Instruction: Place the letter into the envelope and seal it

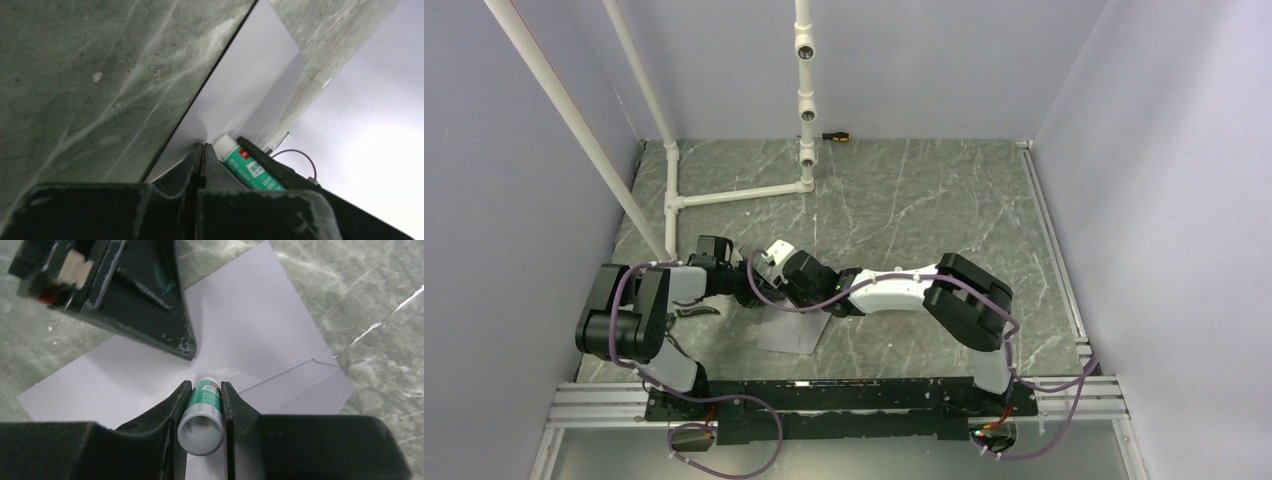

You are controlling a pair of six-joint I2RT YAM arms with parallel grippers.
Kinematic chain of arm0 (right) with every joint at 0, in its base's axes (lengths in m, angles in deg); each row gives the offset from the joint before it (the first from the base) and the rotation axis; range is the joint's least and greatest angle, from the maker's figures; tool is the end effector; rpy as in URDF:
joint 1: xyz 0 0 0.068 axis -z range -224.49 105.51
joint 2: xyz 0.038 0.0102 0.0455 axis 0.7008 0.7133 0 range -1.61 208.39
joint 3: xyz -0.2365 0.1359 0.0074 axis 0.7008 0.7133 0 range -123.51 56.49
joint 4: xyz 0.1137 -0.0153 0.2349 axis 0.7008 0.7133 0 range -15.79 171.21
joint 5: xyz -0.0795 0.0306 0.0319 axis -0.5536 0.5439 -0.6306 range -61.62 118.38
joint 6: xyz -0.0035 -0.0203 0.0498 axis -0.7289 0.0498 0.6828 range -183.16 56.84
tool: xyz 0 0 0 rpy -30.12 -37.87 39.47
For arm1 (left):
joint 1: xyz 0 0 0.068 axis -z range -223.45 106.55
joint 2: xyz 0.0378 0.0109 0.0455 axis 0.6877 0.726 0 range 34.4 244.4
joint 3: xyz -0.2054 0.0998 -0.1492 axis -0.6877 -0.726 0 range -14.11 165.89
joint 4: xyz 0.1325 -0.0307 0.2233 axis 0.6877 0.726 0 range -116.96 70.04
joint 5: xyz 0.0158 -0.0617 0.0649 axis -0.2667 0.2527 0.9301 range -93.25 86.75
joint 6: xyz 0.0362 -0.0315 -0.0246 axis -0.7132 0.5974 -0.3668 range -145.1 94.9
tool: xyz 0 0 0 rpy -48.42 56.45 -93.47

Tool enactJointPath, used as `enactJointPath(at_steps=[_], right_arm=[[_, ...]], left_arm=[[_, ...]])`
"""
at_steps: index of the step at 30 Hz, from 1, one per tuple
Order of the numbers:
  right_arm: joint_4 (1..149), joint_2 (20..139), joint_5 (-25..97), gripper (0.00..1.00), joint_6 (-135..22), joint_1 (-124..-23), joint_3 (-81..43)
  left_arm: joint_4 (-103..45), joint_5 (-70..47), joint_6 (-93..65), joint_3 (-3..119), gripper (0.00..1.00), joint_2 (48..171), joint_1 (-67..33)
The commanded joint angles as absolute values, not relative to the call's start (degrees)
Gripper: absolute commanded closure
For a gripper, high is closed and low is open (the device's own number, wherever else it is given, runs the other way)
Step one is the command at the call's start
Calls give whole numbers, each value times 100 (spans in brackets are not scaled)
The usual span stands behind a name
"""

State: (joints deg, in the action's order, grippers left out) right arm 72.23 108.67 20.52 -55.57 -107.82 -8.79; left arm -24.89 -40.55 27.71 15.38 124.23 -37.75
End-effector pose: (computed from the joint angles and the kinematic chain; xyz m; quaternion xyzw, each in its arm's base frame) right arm 0.1871 0.3615 0.1559 -0.4036 0.8216 0.1795 0.3604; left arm 0.2366 -0.0453 0.1037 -0.2978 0.8740 -0.3813 0.0454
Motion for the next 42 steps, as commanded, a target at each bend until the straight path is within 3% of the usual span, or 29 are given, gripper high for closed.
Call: enactJointPath(at_steps=[1, 23, 42], right_arm=[[7888, 11239, 1731, 100, -5556, -10627, -1207], [8045, 10556, 2344, 100, -4849, -11218, -785], [8688, 11252, 1809, 100, -4738, -10632, -2234]], left_arm=[[-1411, -2557, 2289, 1233, 98, 12692, -3826], [-1335, -2523, 2446, 1190, 98, 12431, -3844], [-1235, -2660, 2346, 1211, 98, 12271, -3844]])
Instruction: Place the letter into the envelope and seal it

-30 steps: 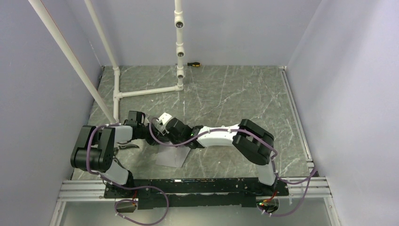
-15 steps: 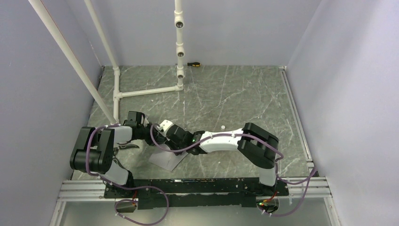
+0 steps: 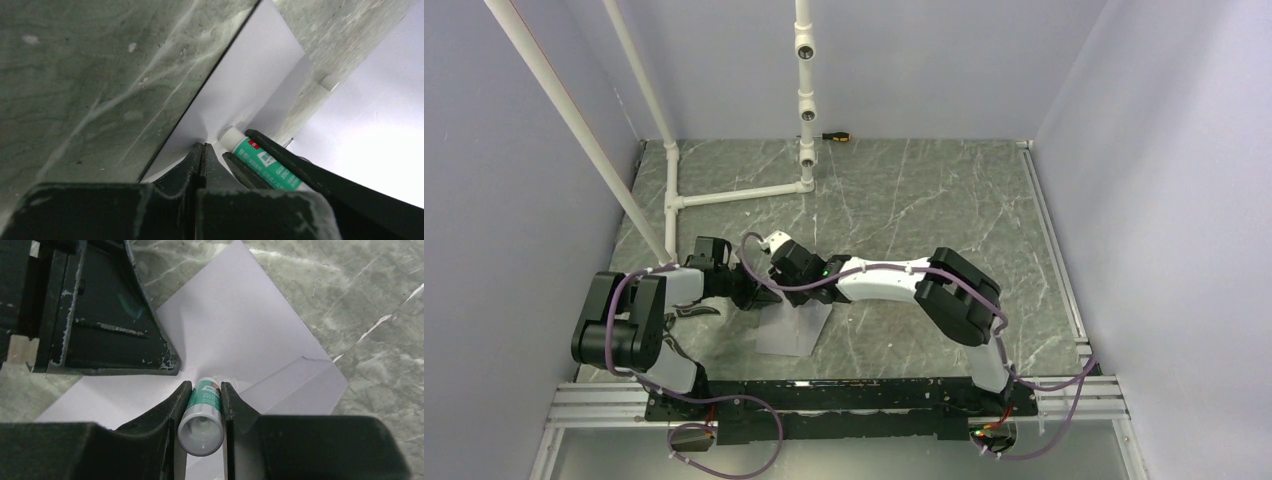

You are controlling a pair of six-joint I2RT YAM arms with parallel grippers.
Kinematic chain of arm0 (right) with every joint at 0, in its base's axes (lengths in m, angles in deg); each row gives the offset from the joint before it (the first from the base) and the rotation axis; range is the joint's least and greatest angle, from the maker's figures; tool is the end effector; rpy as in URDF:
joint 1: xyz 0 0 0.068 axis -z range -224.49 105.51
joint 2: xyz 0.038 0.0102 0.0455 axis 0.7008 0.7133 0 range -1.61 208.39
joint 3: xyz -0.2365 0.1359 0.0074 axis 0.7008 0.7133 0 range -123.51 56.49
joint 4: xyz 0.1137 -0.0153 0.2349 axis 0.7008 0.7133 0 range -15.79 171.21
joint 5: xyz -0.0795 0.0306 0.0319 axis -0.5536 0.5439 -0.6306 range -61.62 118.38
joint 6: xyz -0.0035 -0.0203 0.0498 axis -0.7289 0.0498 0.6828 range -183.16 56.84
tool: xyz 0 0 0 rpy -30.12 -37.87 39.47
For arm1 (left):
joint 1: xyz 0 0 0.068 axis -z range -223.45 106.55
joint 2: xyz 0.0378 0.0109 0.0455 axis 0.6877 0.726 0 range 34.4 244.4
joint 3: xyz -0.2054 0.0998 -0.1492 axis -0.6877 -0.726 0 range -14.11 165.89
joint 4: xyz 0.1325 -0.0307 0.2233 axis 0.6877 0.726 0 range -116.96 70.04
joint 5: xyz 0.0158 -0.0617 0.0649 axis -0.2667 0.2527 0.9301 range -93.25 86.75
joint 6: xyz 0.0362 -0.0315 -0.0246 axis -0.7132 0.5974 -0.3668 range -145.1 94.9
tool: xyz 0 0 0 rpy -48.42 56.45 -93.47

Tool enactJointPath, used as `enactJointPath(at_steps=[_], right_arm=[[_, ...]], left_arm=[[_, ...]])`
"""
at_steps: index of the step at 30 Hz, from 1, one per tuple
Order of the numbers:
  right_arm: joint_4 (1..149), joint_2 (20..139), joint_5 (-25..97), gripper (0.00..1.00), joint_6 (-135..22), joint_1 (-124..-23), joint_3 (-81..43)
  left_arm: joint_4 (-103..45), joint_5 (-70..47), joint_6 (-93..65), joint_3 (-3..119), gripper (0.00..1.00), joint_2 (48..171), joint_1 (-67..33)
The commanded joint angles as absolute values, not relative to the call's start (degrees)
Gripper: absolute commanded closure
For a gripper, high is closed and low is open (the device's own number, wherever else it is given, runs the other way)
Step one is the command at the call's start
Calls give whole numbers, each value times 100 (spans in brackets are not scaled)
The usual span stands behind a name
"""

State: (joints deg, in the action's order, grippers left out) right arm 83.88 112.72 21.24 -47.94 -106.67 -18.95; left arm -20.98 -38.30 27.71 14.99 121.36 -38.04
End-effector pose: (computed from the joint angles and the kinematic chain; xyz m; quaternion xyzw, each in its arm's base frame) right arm 0.2044 0.3777 0.1651 -0.3517 0.8650 0.1754 0.3120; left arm 0.2296 -0.0423 0.1091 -0.3109 0.8779 -0.3612 0.0459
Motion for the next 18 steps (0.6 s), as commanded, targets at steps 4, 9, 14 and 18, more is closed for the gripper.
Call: enactJointPath(at_steps=[4, 9, 14, 18], right_arm=[[8717, 10787, 1990, 100, -4713, -10634, -2164], [8876, 10031, 2337, 100, -4415, -10479, -1938], [8933, 9316, 2769, 100, -3727, -10001, -1190], [8663, 8646, 3355, 100, -2966, -9366, -329]], left_arm=[[-1126, -2734, 2262, 1329, 98, 12164, -3844], [-931, -2937, 2123, 1586, 98, 11919, -3844], [-944, -3574, 2070, 1922, 85, 11510, -3844], [-712, -3862, 1998, 2297, 56, 11134, -3844]])
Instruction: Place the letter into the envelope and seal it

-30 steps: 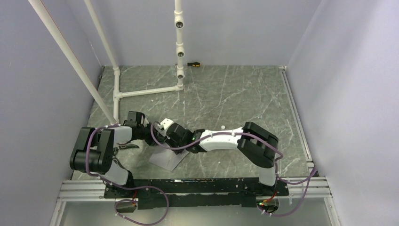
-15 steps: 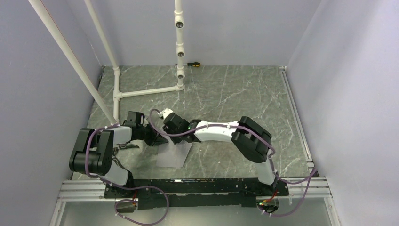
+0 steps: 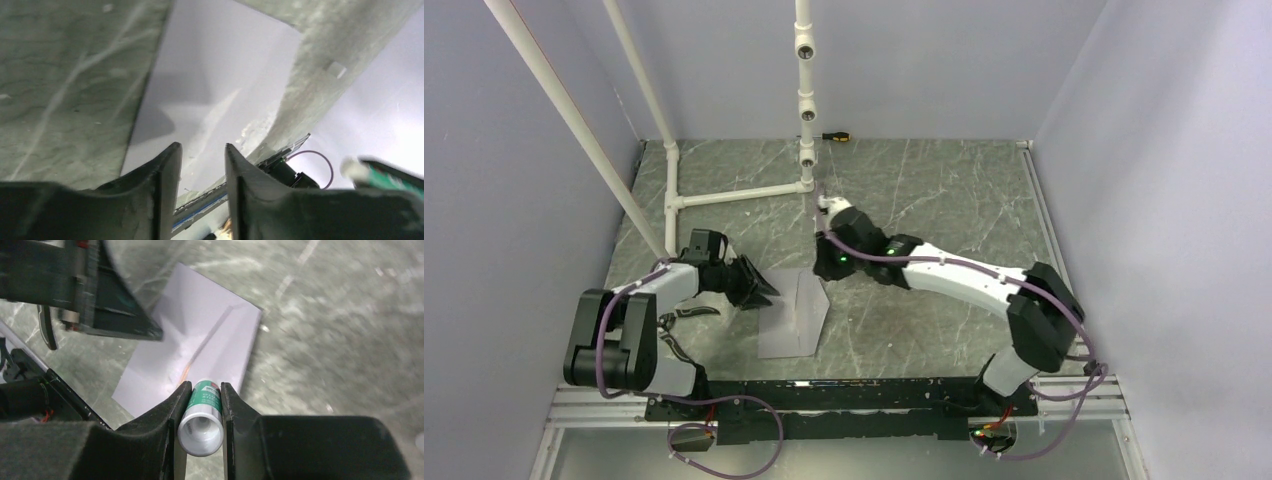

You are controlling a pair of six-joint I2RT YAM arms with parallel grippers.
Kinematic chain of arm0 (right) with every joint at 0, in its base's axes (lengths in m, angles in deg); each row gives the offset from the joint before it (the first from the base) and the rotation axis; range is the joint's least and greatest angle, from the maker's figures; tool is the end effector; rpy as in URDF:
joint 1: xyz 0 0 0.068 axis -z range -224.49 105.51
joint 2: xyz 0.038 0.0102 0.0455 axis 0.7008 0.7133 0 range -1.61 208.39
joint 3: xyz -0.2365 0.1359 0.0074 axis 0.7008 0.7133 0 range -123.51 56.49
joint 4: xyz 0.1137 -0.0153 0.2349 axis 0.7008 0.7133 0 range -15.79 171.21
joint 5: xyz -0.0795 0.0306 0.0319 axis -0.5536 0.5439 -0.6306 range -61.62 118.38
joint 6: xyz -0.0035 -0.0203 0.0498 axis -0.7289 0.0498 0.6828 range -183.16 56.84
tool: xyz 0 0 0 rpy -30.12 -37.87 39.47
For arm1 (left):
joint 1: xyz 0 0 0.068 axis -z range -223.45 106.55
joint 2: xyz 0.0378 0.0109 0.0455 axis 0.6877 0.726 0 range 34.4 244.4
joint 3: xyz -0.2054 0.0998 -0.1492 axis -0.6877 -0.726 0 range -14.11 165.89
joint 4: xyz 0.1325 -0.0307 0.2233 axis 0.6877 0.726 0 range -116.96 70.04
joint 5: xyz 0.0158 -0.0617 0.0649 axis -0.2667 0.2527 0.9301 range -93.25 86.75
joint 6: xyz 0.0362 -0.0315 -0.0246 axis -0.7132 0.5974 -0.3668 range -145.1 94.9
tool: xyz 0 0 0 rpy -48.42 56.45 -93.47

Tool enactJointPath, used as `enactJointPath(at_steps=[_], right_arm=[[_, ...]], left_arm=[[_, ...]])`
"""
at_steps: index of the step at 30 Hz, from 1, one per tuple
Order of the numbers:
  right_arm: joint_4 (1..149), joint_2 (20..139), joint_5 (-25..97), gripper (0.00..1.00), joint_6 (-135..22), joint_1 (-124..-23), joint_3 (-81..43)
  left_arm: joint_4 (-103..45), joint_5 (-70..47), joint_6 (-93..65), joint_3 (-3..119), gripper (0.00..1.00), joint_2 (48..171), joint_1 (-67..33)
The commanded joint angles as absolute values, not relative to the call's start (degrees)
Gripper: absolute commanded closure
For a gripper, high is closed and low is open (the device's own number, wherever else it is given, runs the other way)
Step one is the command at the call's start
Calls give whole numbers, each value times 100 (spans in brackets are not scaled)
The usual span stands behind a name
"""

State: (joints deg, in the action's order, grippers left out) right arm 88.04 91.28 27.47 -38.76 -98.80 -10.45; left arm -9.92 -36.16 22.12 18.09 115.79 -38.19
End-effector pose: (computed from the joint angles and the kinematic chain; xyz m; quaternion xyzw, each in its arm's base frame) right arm 0.2129 0.2953 0.2539 -0.2304 0.8756 0.2636 0.3327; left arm 0.2251 -0.0401 0.1333 -0.2815 0.8972 -0.3359 0.0547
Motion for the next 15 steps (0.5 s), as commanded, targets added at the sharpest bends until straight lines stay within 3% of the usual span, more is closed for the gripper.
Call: enactJointPath(at_steps=[1, 6, 15], right_arm=[[8543, 8463, 3569, 100, -2775, -9215, -74], [7834, 7619, 4255, 100, -1667, -8481, 1149], [6230, 6622, 4867, 99, 399, -7207, 3054]], left_arm=[[-633, -3864, 1975, 2365, 50, 11027, -3844], [-74, -3572, 1764, 2587, 32, 10379, -3844], [1150, -2742, 1111, 2693, 28, 9960, -3844]])
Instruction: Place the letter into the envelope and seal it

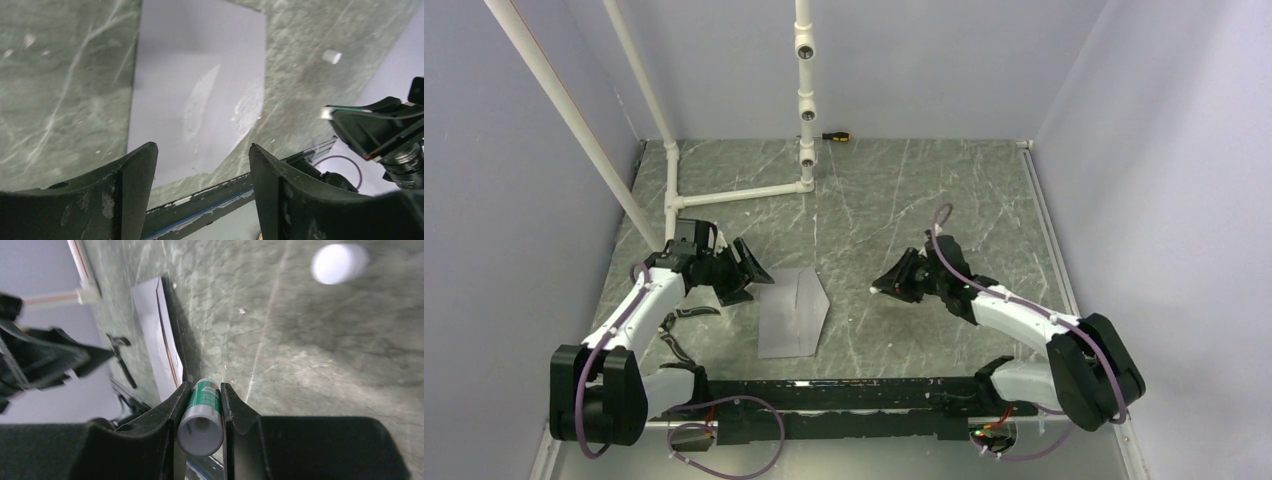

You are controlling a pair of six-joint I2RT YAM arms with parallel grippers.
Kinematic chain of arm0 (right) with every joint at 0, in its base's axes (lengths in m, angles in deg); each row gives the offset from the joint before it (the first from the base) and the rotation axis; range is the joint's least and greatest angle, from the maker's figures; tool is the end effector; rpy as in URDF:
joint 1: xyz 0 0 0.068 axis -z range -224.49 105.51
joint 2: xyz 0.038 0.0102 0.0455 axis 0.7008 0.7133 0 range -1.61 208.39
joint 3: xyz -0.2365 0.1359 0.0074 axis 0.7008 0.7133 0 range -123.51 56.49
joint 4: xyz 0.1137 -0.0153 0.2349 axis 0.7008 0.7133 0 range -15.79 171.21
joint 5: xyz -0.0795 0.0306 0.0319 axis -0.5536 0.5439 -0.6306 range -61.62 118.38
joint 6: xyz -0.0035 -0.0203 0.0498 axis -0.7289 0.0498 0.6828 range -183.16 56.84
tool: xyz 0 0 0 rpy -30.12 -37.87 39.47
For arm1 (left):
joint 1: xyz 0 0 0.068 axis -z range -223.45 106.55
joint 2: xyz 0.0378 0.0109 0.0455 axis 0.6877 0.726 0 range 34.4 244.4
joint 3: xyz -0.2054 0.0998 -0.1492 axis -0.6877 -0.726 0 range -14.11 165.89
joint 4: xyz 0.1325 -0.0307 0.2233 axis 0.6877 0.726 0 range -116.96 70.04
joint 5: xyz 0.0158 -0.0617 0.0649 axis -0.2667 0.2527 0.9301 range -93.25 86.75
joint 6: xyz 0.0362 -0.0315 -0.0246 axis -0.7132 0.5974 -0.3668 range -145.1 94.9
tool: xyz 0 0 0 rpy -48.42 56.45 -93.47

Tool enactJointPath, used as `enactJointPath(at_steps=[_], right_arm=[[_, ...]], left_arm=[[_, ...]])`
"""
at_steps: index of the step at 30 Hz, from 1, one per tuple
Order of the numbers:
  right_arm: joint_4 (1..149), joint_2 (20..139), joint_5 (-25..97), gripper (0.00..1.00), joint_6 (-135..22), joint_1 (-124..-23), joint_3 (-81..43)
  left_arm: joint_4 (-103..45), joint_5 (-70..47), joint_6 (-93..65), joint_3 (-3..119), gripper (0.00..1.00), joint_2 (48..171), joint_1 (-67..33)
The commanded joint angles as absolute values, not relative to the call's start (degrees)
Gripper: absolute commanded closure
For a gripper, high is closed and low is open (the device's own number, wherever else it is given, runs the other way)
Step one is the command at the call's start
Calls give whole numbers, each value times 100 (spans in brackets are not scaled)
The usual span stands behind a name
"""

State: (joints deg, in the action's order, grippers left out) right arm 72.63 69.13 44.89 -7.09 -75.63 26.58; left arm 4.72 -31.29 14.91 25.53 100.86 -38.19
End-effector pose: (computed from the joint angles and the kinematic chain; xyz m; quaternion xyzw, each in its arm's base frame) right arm 0.2013 0.1333 0.1796 0.1329 0.8863 0.3865 0.2177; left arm 0.2129 -0.0364 0.2087 -0.2161 0.9108 -0.3165 0.1534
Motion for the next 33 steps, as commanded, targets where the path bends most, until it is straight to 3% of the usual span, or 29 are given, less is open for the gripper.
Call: enactJointPath(at_steps=[1, 17, 24, 33], right_arm=[[6153, 6587, 4892, 99, 504, -7086, 3161], [5114, 7683, 5744, 91, 1121, -6032, 3588], [5198, 8110, 5826, 89, 1131, -5885, 3543], [5145, 8275, 5793, 63, 1349, -5847, 3690]], left_arm=[[1211, -2679, 1092, 2686, 27, 9942, -3844], [1106, -2688, 1153, 2688, 31, 10576, -3835], [955, -2840, 1230, 2667, 39, 10892, -3833], [920, -2914, 1265, 2667, 38, 10923, -3835]])
